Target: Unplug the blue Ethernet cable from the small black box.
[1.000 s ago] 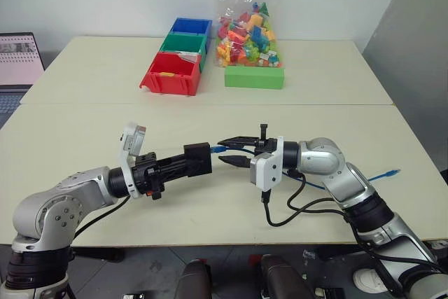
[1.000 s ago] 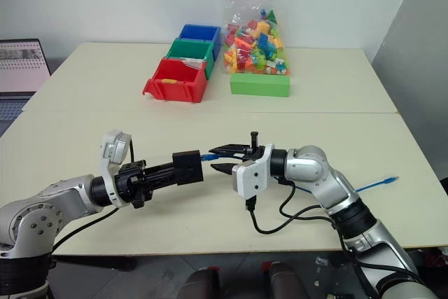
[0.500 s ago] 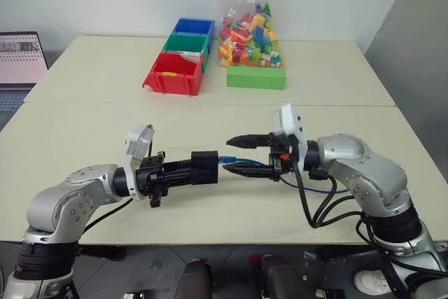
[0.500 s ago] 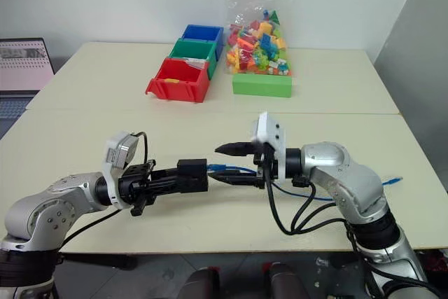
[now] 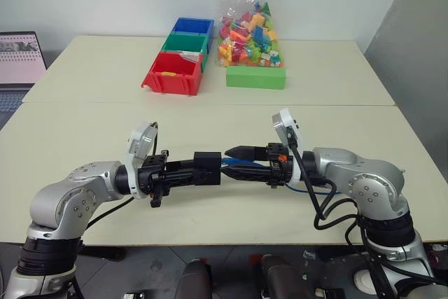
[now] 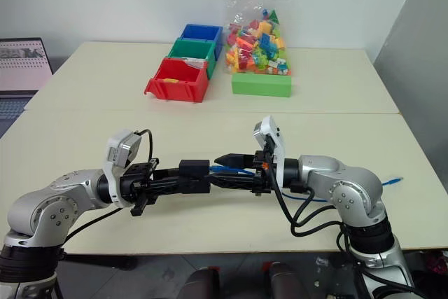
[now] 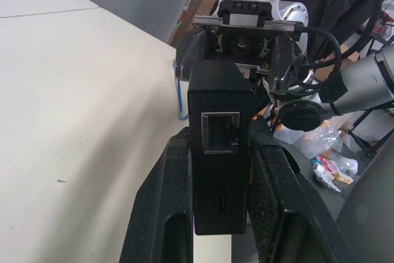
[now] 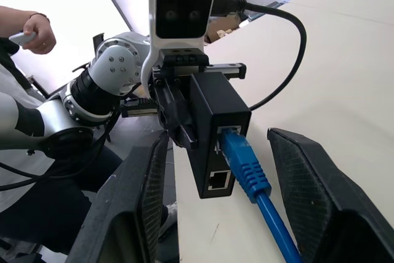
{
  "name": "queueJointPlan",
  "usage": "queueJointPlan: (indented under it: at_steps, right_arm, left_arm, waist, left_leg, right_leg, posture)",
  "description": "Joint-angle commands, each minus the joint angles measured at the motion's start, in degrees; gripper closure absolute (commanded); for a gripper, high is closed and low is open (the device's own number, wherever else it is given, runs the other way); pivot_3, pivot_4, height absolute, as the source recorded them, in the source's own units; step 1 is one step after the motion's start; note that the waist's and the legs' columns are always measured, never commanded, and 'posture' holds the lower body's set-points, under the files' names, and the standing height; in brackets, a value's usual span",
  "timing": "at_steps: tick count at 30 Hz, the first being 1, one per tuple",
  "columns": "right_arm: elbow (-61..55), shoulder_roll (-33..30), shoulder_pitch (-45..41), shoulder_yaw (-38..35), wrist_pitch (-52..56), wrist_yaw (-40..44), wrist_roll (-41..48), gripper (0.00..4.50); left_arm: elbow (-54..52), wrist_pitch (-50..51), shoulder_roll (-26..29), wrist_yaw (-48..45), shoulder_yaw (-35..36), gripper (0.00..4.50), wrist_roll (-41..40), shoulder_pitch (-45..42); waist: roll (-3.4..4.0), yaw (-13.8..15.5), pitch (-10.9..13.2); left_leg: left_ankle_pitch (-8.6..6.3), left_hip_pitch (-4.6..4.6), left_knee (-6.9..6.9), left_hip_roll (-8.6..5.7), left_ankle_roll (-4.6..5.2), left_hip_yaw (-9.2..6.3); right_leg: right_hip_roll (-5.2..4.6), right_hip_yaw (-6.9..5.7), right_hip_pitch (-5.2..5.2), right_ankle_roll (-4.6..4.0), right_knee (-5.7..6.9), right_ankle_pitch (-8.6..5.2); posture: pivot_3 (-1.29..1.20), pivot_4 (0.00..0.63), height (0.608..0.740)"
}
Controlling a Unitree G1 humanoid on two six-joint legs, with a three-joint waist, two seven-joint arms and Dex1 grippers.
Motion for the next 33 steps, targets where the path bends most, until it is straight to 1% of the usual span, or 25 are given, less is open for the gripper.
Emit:
queueJointPlan:
  at_steps: [1,18,20,21,29,31,33]
  right_arm:
    - [0.12,-0.32,-0.03,-0.18,-0.50,1.08,0.59,1.80]
    - [2.07,0.61,-1.12,-1.12,0.12,1.57,2.37,1.80]
    - [2.18,0.55,-1.15,-1.16,0.11,1.58,2.48,2.16]
    - [2.20,0.55,-1.14,-1.19,0.14,1.56,2.59,2.27]
    - [2.24,-0.07,-0.98,-1.07,0.36,2.04,3.41,4.01]
    - [2.23,-0.26,-0.94,-1.10,0.47,2.31,3.61,4.13]
    - [2.55,-0.70,-1.18,-1.28,1.03,3.04,4.27,4.13]
  left_arm:
    - [-2.27,-0.17,0.12,-0.08,0.41,3.72,-1.21,-1.25]
    - [-3.14,0.41,0.12,0.49,0.07,3.72,-1.21,-1.54]
    - [-3.20,0.44,0.12,0.49,0.03,3.72,-1.19,-1.58]
    - [-3.24,0.45,0.14,0.47,0.05,3.72,-1.18,-1.56]
    - [-3.36,0.49,0.30,0.34,0.04,3.72,-1.14,-1.48]
    - [-3.43,0.46,0.37,0.20,0.02,3.72,-1.08,-1.38]
    - [-3.41,0.53,0.57,-0.15,-0.15,3.72,-0.99,-1.37]
  waist:
    - [0.00,-0.05,0.00]
    - [0.00,-0.17,0.00]
    - [0.00,-0.17,0.00]
    - [0.00,-0.17,0.00]
    - [0.00,-0.18,0.00]
    - [0.00,-0.19,0.00]
    - [0.00,-0.20,0.00]
  left_leg:
    - [0.00,0.00,0.00,0.00,0.00,0.00]
    - [0.00,0.00,-0.01,0.00,0.00,0.00]
    - [0.00,0.00,-0.01,0.00,0.00,0.00]
    - [0.00,0.00,-0.01,0.00,0.00,0.00]
    - [0.00,0.00,-0.01,0.00,0.00,0.00]
    - [0.00,0.00,-0.01,0.00,0.00,0.00]
    - [0.00,0.00,-0.01,0.00,0.00,0.00]
  right_leg:
    - [0.00,0.00,0.00,0.00,0.00,0.00]
    - [0.01,0.00,0.00,0.01,-0.01,-0.01]
    - [0.01,0.01,0.00,0.01,-0.01,-0.01]
    - [0.01,0.01,0.00,0.01,-0.01,-0.01]
    - [0.01,0.00,0.00,0.01,-0.02,-0.01]
    - [0.01,0.00,0.00,0.02,-0.02,-0.01]
    - [0.01,0.00,-0.01,0.02,-0.02,-0.01]
  posture:
    - [0.00,0.150,0.740]
    - [0.00,0.150,0.740]
    - [0.00,0.150,0.740]
    - [0.00,0.150,0.740]
    - [0.00,0.150,0.740]
    - [0.00,0.150,0.740]
    - [0.00,0.150,0.740]
